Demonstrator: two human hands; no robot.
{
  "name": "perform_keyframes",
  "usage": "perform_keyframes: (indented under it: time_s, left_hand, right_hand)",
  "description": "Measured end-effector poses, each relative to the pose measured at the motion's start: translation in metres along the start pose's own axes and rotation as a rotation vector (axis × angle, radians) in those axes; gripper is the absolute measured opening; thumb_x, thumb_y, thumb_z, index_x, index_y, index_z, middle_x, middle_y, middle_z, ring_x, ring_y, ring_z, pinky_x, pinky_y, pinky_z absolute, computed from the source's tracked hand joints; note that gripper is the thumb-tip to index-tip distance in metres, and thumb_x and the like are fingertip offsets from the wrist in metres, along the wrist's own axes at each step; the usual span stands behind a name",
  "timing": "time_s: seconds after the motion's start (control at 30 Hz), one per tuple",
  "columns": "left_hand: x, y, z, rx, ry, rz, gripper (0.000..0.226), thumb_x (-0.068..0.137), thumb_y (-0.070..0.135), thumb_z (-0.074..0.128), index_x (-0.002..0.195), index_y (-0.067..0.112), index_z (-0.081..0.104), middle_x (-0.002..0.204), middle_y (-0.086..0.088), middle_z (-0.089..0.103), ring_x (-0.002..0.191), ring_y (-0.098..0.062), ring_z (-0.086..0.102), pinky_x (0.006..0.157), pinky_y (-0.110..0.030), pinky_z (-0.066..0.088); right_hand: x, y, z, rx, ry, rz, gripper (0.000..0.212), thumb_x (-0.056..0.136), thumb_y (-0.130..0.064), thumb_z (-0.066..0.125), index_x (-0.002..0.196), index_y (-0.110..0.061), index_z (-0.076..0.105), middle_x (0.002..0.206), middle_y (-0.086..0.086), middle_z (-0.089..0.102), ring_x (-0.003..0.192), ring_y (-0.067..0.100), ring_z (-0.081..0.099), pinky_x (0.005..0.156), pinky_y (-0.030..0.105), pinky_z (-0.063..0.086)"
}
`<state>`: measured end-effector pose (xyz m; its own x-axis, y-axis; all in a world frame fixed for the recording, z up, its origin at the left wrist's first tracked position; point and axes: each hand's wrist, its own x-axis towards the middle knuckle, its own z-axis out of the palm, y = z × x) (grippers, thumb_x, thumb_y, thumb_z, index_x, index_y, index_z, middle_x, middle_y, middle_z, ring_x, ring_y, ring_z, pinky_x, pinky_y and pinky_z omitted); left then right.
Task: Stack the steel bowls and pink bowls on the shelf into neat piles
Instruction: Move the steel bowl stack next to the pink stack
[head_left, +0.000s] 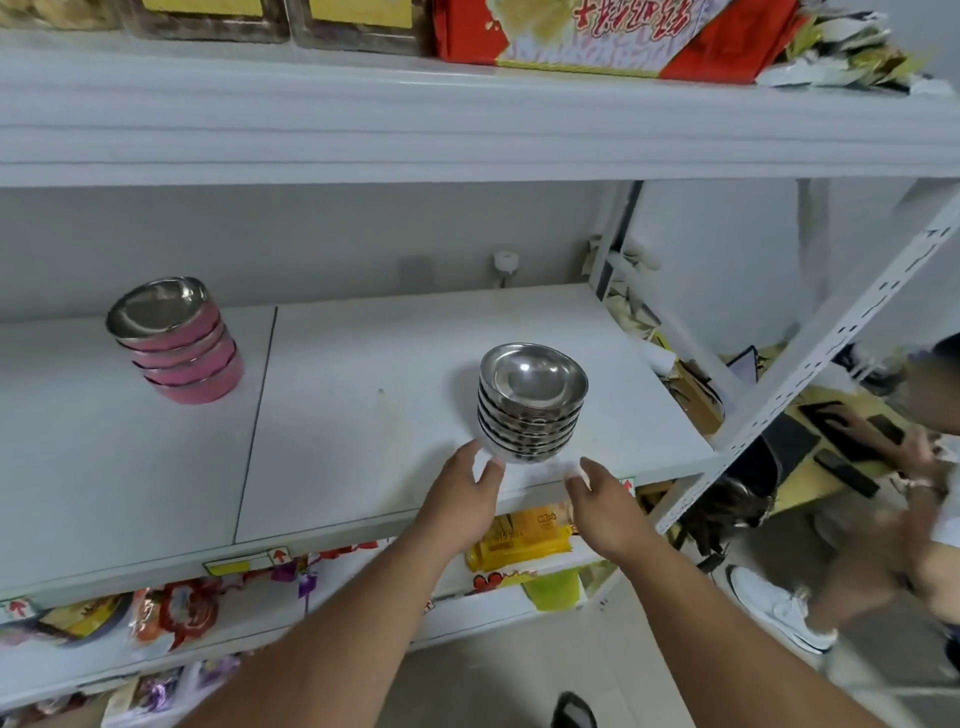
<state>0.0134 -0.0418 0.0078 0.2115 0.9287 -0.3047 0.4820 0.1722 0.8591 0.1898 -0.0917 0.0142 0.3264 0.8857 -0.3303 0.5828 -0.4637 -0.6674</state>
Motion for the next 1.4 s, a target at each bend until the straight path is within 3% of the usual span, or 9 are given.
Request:
perform_keyframes:
  time_s: [0.13,0.23,0.33,0.47,0.67,1.0,1.17,1.3,1.4]
  left_hand:
    - [0.019,0.017,0.006,-0.359,0.061,-0.146,0.060,0.098,0.060,0.031,0.151,0.031,0.034,0.158,0.000,0.038,0.141,-0.025,0.040,0.111,-0.042,0.030]
    - [0.037,0.031,0.011,-0.647,0.105,-0.244,0.067,0.097,0.063,0.035,0.153,0.028,0.030,0.160,-0.003,0.033,0.143,-0.028,0.037,0.115,-0.045,0.030]
    - [0.049,0.043,0.014,-0.791,0.132,-0.241,0.073,0.097,0.063,0.036,0.157,0.024,0.024,0.165,-0.005,0.023,0.148,-0.027,0.028,0.119,-0.047,0.029]
    - [0.055,0.039,0.016,-0.889,0.112,-0.248,0.083,0.089,0.071,0.044,0.154,0.021,0.033,0.162,-0.004,0.032,0.145,-0.023,0.035,0.116,-0.046,0.033]
    - [0.055,0.046,0.026,-0.901,0.144,-0.207,0.057,0.097,0.060,0.042,0.142,0.027,0.053,0.145,0.004,0.053,0.127,-0.014,0.049,0.113,-0.045,0.040]
    - [0.026,0.022,-0.047,-0.893,0.220,-0.149,0.055,0.098,0.059,0.039,0.141,0.027,0.053,0.146,0.001,0.052,0.132,-0.015,0.047,0.111,-0.044,0.043]
    - [-0.002,-0.014,-0.111,-0.897,0.266,-0.146,0.055,0.098,0.058,0.042,0.141,0.025,0.053,0.150,0.001,0.048,0.137,-0.018,0.044,0.111,-0.047,0.042]
    - [-0.017,-0.038,-0.152,-0.913,0.289,-0.127,0.048,0.099,0.057,0.041,0.135,0.030,0.054,0.149,0.002,0.049,0.137,-0.018,0.044,0.112,-0.046,0.040]
    - [-0.022,-0.053,-0.174,-0.925,0.295,-0.122,0.056,0.098,0.059,0.042,0.145,0.029,0.049,0.152,0.004,0.047,0.139,-0.016,0.042,0.110,-0.043,0.041]
  right_hand:
    - [0.030,0.001,-0.016,0.457,0.014,0.205,0.045,0.106,-0.039,0.035,0.123,-0.006,0.061,0.117,0.016,0.058,0.108,0.031,0.059,0.098,0.043,0.047]
    - [0.054,0.000,-0.030,0.739,-0.048,0.267,0.060,0.104,-0.048,0.038,0.149,-0.009,0.042,0.155,0.019,0.045,0.140,0.036,0.046,0.118,0.051,0.037]
    - [0.072,-0.008,-0.042,0.878,-0.129,0.232,0.069,0.105,-0.052,0.037,0.160,-0.012,0.026,0.166,0.007,0.031,0.148,0.026,0.036,0.122,0.046,0.032]
    - [0.103,-0.006,-0.044,0.958,-0.252,0.216,0.076,0.101,-0.062,0.036,0.159,-0.014,0.030,0.164,0.002,0.035,0.148,0.023,0.036,0.121,0.043,0.030]
    - [0.115,-0.011,-0.039,0.944,-0.396,0.108,0.066,0.101,-0.063,0.030,0.145,-0.020,0.055,0.150,0.002,0.054,0.137,0.016,0.048,0.121,0.044,0.033]
    - [0.079,-0.075,0.006,0.934,-0.403,0.014,0.050,0.104,-0.055,0.031,0.125,-0.028,0.068,0.131,-0.002,0.064,0.132,0.018,0.052,0.119,0.048,0.036]
    - [0.047,-0.116,0.060,0.950,-0.442,0.023,0.055,0.104,-0.055,0.034,0.137,-0.020,0.062,0.138,0.002,0.062,0.132,0.020,0.054,0.119,0.047,0.037]
    - [0.026,-0.147,0.096,0.932,-0.469,0.021,0.049,0.104,-0.055,0.033,0.118,-0.023,0.067,0.132,0.002,0.063,0.130,0.020,0.055,0.118,0.046,0.038]
    - [0.021,-0.163,0.114,0.917,-0.481,0.011,0.053,0.103,-0.055,0.035,0.126,-0.019,0.067,0.135,0.003,0.063,0.130,0.019,0.055,0.118,0.046,0.038]
